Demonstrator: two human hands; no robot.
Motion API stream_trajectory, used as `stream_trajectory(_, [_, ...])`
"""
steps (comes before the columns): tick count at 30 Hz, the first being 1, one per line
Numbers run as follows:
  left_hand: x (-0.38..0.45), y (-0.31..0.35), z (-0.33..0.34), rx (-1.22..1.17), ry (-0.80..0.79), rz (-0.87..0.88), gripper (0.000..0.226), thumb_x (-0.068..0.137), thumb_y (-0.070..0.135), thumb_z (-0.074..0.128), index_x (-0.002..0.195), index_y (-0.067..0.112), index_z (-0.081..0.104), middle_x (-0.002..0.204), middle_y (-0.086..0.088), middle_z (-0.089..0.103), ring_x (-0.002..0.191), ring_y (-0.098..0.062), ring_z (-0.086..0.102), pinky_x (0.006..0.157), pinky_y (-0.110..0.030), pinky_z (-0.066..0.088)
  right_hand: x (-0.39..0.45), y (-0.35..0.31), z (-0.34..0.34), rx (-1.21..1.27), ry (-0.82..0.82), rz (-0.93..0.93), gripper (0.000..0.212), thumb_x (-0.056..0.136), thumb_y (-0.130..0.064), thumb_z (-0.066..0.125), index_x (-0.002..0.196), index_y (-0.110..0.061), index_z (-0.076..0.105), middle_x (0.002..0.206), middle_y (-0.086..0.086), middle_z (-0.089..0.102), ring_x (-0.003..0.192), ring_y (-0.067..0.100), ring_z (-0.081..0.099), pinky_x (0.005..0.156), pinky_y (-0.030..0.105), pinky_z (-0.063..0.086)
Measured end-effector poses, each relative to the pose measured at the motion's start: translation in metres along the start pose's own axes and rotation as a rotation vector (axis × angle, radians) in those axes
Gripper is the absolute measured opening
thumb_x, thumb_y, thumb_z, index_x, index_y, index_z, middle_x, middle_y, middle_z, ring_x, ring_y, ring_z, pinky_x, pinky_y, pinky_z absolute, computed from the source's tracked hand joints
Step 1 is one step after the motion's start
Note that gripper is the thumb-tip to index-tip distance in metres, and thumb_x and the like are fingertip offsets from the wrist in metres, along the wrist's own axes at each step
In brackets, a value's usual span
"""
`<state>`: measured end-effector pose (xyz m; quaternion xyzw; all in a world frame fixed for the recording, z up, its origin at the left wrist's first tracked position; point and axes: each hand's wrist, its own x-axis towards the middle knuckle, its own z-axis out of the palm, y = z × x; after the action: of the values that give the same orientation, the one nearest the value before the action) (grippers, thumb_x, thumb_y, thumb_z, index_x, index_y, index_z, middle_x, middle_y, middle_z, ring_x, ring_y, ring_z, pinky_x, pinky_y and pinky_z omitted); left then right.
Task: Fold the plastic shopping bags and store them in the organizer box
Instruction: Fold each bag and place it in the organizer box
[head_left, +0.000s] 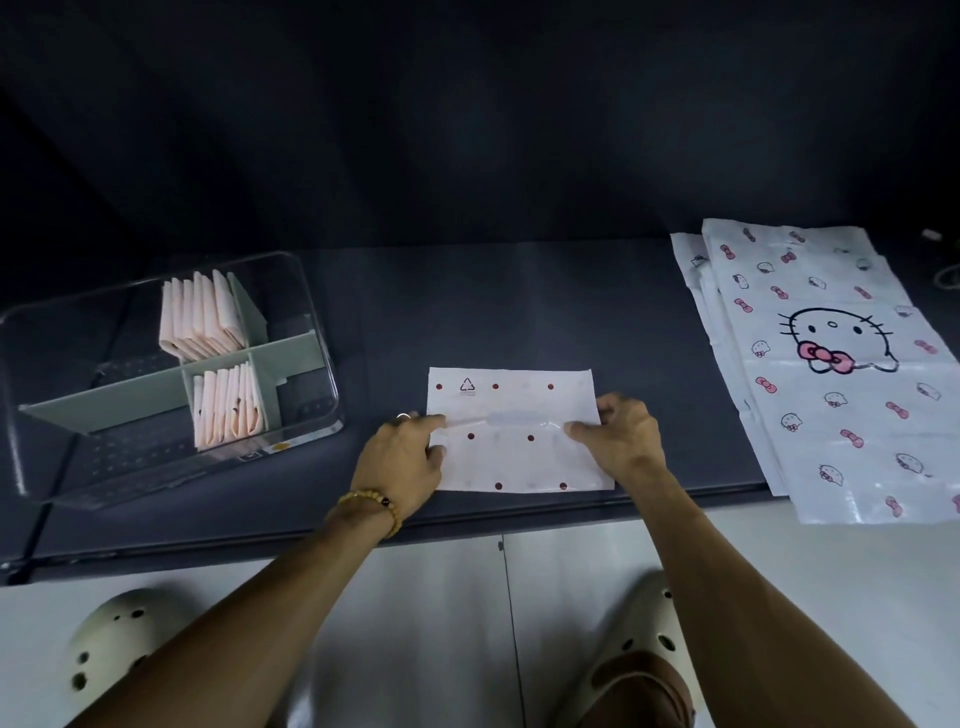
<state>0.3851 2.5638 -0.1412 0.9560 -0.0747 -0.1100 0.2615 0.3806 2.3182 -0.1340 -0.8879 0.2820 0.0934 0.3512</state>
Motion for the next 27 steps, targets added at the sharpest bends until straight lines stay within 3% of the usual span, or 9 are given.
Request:
stream_trajectory(6, [-0.004, -0.009, -0.002, 0.203, 0.069, 0.167, 0.046, 0.087, 0.021, 0.062, 0.132, 0.014, 0.054, 0.132, -0.005, 0.043, 0.118, -0.025, 0.042, 0.1, -0.038, 0.044, 0.0, -0.002, 0.002, -0.026, 0.017, 0.006, 0.025, 0.078, -0.03, 0.075, 0.094, -0.015, 0.062, 0.085, -0.002, 0.063, 0.077, 0.018, 0.059, 0.059, 0.023, 0.04])
stream_trajectory(9, [-0.006, -0.013, 0.007, 0.296, -0.048, 0.376, 0.049, 0.094, 0.01, 0.048, 0.143, 0.015, 0.041, 0.155, -0.003, 0.027, 0.143, -0.024, 0.021, 0.118, -0.035, 0.02, 0.001, -0.001, 0.003, -0.03, 0.016, 0.01, 0.023, 0.078, -0.029, 0.074, 0.092, -0.016, 0.061, 0.085, -0.002, 0.065, 0.077, 0.019, 0.06, 0.052, 0.02, 0.036])
stream_trajectory(11, [-0.008, -0.018, 0.013, 0.317, -0.105, 0.428, 0.05, 0.1, 0.017, 0.036, 0.149, 0.014, 0.026, 0.159, 0.001, 0.015, 0.147, -0.015, 0.007, 0.118, -0.026, -0.002, 0.001, -0.003, 0.004, -0.029, 0.004, 0.026, 0.024, 0.078, -0.028, 0.072, 0.095, -0.016, 0.06, 0.089, 0.001, 0.067, 0.078, 0.019, 0.059, 0.053, 0.021, 0.038])
stream_trajectory(14, [-0.01, -0.027, 0.018, 0.338, -0.123, 0.429, 0.053, 0.103, 0.029, 0.023, 0.152, 0.016, 0.006, 0.159, 0.006, -0.003, 0.144, -0.006, -0.013, 0.112, -0.02, -0.017, -0.01, -0.01, 0.004, -0.159, 0.087, 0.034, 0.041, 0.08, -0.028, 0.069, 0.115, -0.014, 0.053, 0.108, 0.007, 0.062, 0.091, 0.025, 0.056, 0.071, 0.03, 0.046])
stream_trajectory(16, [-0.009, -0.03, 0.018, 0.333, -0.132, 0.449, 0.054, 0.103, 0.031, 0.023, 0.152, 0.017, 0.004, 0.158, 0.007, -0.006, 0.141, -0.005, -0.017, 0.111, -0.02, -0.018, -0.027, -0.014, 0.013, -0.44, 0.3, -0.212, 0.05, 0.079, -0.02, 0.07, 0.123, -0.007, 0.051, 0.118, 0.014, 0.056, 0.106, 0.035, 0.051, 0.081, 0.041, 0.045])
stream_trajectory(18, [-0.008, -0.032, 0.018, 0.34, -0.136, 0.461, 0.055, 0.103, 0.032, 0.024, 0.152, 0.018, 0.004, 0.157, 0.008, -0.008, 0.14, -0.004, -0.017, 0.111, -0.019, -0.019, -0.051, -0.023, 0.04, -0.44, 0.381, -0.562, 0.052, 0.075, -0.012, 0.074, 0.122, 0.002, 0.057, 0.123, 0.023, 0.058, 0.113, 0.041, 0.055, 0.086, 0.047, 0.048])
stream_trajectory(20, [-0.007, -0.033, 0.018, 0.351, -0.139, 0.457, 0.055, 0.102, 0.032, 0.024, 0.152, 0.018, 0.004, 0.155, 0.009, -0.01, 0.14, -0.004, -0.019, 0.11, -0.019, -0.02, -0.073, -0.029, 0.072, -0.383, 0.159, -0.709, 0.053, 0.087, -0.014, 0.063, 0.135, 0.004, 0.049, 0.143, 0.023, 0.045, 0.135, 0.037, 0.042, 0.108, 0.047, 0.036])
stream_trajectory(22, [-0.007, -0.034, 0.019, 0.366, -0.146, 0.454, 0.055, 0.103, 0.032, 0.022, 0.152, 0.018, 0.002, 0.153, 0.009, -0.014, 0.139, -0.005, -0.021, 0.111, -0.021, -0.019, -0.086, -0.024, 0.098, -0.427, -0.022, -0.663, 0.053, 0.1, -0.022, 0.039, 0.149, -0.006, 0.028, 0.159, 0.012, 0.02, 0.148, 0.026, 0.012, 0.12, 0.04, 0.008])
stream_trajectory(27, [-0.006, -0.037, 0.022, 0.416, -0.141, 0.454, 0.055, 0.103, 0.031, 0.017, 0.148, 0.017, -0.011, 0.152, 0.007, -0.022, 0.137, -0.007, -0.028, 0.111, -0.024, -0.02, -0.074, 0.023, 0.075, -0.555, -0.005, -0.607, 0.058, 0.101, -0.04, 0.006, 0.154, -0.016, 0.011, 0.16, -0.001, 0.002, 0.148, 0.016, -0.006, 0.12, 0.04, -0.002])
